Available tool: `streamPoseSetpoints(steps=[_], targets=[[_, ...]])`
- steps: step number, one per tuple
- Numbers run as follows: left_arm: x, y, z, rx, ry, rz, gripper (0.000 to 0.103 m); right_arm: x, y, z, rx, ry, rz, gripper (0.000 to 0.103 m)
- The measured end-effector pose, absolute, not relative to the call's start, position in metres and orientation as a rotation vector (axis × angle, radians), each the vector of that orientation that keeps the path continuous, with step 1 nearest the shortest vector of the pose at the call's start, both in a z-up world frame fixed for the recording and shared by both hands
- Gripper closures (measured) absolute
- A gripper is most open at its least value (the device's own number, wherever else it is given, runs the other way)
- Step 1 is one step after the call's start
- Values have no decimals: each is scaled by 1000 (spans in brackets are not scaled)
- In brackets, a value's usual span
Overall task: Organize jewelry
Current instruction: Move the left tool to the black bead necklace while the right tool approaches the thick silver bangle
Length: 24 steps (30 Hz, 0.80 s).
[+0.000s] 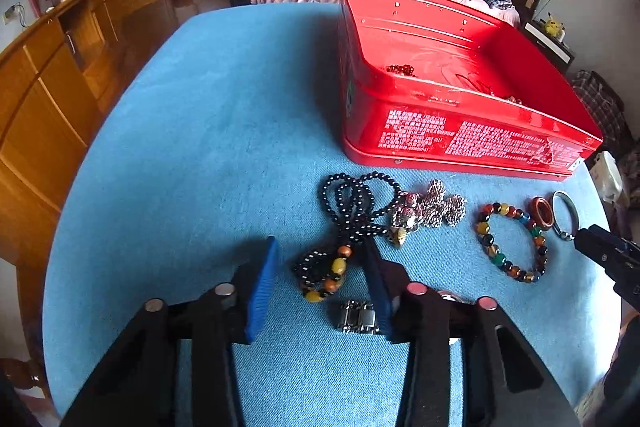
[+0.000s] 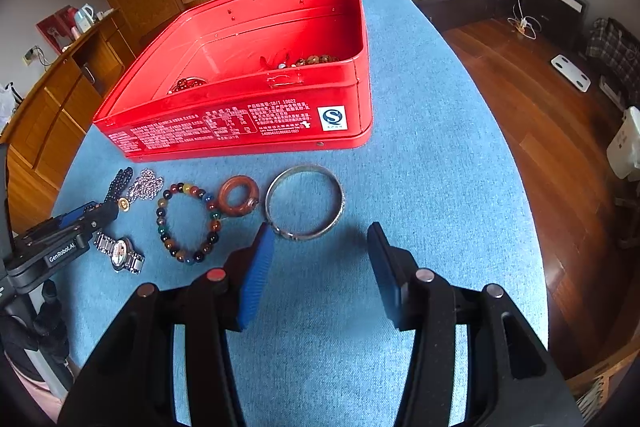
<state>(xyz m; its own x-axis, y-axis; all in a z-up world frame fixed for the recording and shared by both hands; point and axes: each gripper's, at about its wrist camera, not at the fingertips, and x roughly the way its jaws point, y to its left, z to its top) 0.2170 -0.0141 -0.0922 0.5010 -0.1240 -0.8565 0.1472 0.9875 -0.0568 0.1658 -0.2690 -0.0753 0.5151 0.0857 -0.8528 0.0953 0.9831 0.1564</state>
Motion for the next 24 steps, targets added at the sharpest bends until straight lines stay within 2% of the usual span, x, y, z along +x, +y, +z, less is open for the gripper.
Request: streamPoseSetpoints(steps=[3, 5, 13, 19, 24], targets=[[222, -13, -91, 16, 1031, -164, 72, 169, -268, -76, 189, 1036, 0, 55], [225, -13, -90, 8, 1032, -162, 72, 170, -267, -77, 185, 1038, -1, 55], [227, -22, -91, 48, 1002, -135, 69, 180, -266, -78, 160, 1043, -2, 55], [232, -23, -91, 48, 994, -131, 67, 181, -259, -80, 122, 1045, 6, 46], [232, -22, -91, 38, 991, -129, 67, 185, -246, -84, 29, 1043, -11, 45]])
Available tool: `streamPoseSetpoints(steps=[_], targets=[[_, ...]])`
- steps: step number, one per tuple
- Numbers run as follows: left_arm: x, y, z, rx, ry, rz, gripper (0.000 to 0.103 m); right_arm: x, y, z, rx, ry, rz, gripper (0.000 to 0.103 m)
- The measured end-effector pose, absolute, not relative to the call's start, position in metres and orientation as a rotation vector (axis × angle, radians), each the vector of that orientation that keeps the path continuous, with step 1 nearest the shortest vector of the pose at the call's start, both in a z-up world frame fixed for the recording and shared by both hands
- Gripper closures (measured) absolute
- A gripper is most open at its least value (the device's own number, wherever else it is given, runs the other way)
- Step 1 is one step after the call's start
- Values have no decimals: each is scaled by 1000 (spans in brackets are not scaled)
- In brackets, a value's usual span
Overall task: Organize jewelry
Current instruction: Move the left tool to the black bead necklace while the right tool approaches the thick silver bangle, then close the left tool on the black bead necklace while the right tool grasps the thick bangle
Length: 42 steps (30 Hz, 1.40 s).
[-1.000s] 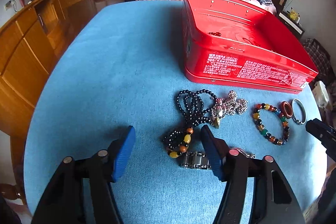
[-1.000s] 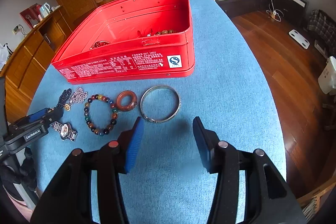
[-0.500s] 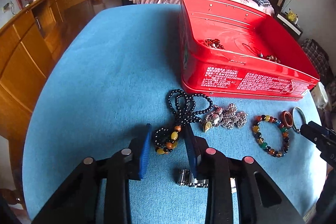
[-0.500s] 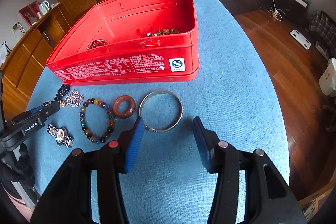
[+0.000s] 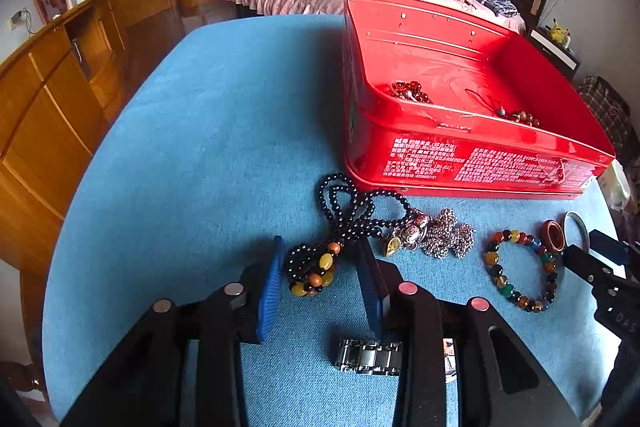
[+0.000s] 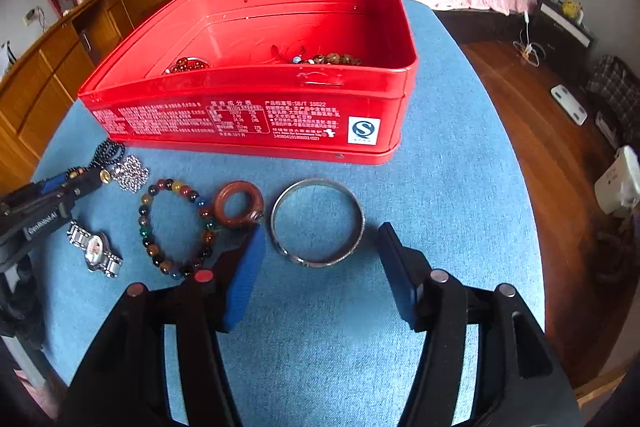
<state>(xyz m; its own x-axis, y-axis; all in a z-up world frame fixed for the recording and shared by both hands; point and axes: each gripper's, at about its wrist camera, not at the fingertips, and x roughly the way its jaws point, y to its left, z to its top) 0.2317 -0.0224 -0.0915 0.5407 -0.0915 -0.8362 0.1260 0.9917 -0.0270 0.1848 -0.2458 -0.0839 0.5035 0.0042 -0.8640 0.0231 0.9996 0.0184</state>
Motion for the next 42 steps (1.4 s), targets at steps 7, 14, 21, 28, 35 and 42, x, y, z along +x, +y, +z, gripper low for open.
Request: streamPoseSetpoints(steps=[7, 14, 21, 28, 35, 42], targets=[[231, -22, -92, 39, 988, -126, 68, 186, -246, -84, 12, 1035, -20, 55], [228, -15, -90, 18, 993, -139, 74, 181, -257, -83, 41, 1033, -27, 56], [229, -25, -91, 67, 980, -121, 72, 182, -253, -85, 30, 1035, -37, 53], [227, -30, -90, 66, 978, -115, 75, 182, -255, -86, 32, 1023, -42, 55], [221, -4, -84, -41, 995, -141, 85, 170, -261, -79, 75, 1013, -42, 55], [207, 0, -68, -51, 955, -141, 85, 158, -261, -70, 83, 995, -32, 55]])
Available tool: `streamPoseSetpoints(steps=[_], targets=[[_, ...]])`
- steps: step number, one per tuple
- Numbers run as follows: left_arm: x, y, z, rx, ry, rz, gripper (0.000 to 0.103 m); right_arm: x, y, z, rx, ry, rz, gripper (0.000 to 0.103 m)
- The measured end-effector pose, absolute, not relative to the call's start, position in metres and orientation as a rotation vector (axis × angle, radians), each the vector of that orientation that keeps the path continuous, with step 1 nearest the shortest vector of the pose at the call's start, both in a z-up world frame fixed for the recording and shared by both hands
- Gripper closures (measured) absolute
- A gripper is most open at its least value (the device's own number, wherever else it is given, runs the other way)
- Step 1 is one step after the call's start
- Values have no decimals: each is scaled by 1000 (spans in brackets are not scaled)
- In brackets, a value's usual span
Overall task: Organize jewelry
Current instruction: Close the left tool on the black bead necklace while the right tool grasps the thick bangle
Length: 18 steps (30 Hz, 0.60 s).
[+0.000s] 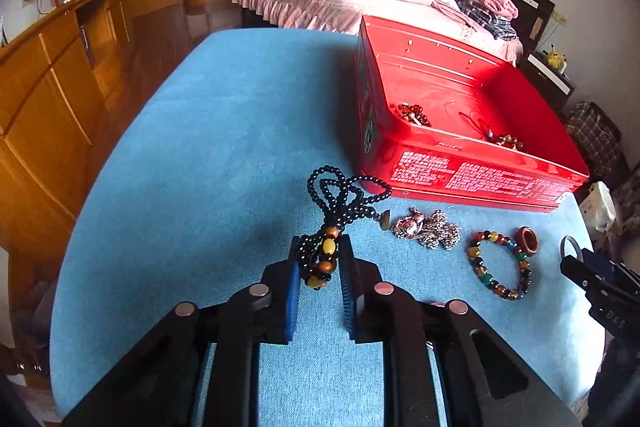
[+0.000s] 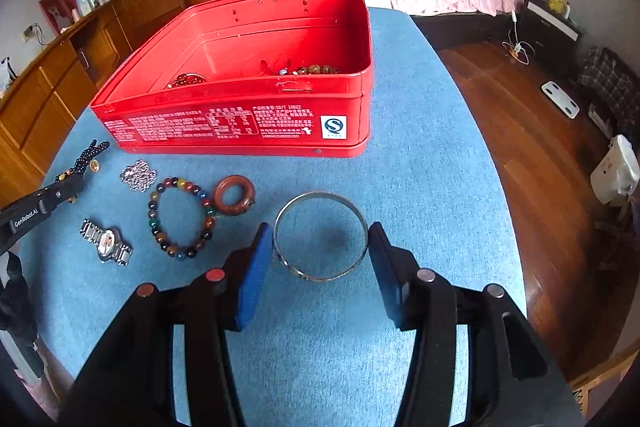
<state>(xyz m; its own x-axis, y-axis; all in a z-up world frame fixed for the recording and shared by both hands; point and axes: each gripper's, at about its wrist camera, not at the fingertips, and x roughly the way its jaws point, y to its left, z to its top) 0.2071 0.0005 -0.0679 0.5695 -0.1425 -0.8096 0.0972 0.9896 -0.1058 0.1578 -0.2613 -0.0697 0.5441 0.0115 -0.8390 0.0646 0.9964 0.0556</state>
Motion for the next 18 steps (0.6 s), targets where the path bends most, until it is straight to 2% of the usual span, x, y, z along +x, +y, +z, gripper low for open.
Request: streamPoseSetpoints(steps=[18], targets=[[182, -8, -37, -30, 887, -171, 85, 135, -247, -44, 73, 938, -5, 55]])
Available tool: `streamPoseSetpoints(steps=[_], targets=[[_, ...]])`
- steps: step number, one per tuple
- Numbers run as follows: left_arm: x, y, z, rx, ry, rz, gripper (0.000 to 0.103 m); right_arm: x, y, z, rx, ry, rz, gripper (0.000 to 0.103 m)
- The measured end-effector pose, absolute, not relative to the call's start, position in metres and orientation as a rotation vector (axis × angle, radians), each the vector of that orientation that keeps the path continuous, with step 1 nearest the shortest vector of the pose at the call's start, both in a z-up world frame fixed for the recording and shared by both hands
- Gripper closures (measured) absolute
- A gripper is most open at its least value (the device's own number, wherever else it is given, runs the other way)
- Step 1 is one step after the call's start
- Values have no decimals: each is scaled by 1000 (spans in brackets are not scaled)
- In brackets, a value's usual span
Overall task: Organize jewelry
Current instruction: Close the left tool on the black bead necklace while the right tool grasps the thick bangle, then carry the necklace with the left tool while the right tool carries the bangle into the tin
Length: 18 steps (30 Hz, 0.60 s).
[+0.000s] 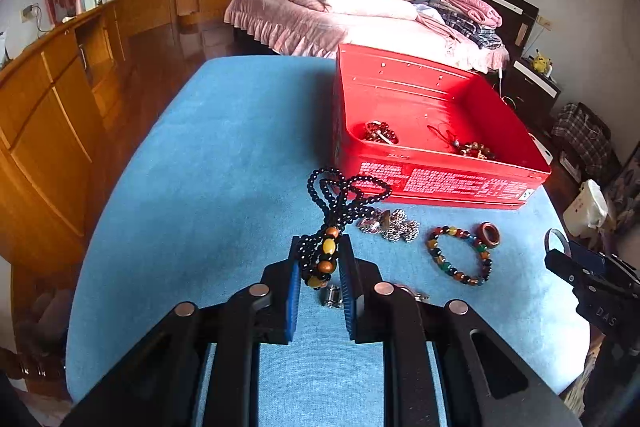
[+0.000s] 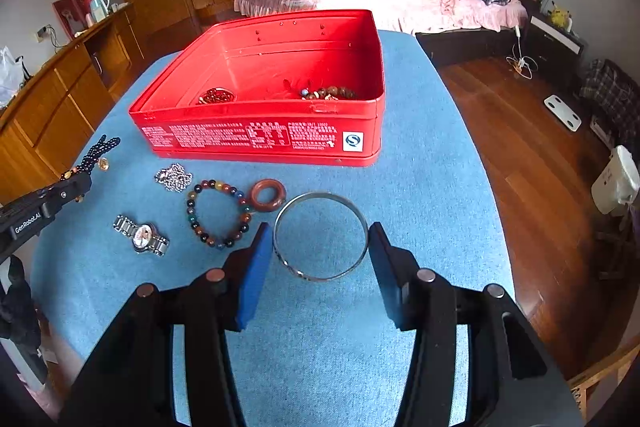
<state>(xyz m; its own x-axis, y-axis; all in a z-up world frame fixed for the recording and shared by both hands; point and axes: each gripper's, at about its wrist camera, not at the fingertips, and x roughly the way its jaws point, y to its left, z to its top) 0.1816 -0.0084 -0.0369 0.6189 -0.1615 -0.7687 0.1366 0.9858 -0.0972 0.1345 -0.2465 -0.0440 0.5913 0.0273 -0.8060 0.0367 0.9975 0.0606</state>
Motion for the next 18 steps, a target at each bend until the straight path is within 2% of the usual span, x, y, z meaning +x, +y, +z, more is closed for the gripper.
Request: streamPoseSetpoints(steps=[18], targets=[[203, -37, -10, -12, 836, -202, 85, 162, -242, -12, 58, 887, 21, 55]])
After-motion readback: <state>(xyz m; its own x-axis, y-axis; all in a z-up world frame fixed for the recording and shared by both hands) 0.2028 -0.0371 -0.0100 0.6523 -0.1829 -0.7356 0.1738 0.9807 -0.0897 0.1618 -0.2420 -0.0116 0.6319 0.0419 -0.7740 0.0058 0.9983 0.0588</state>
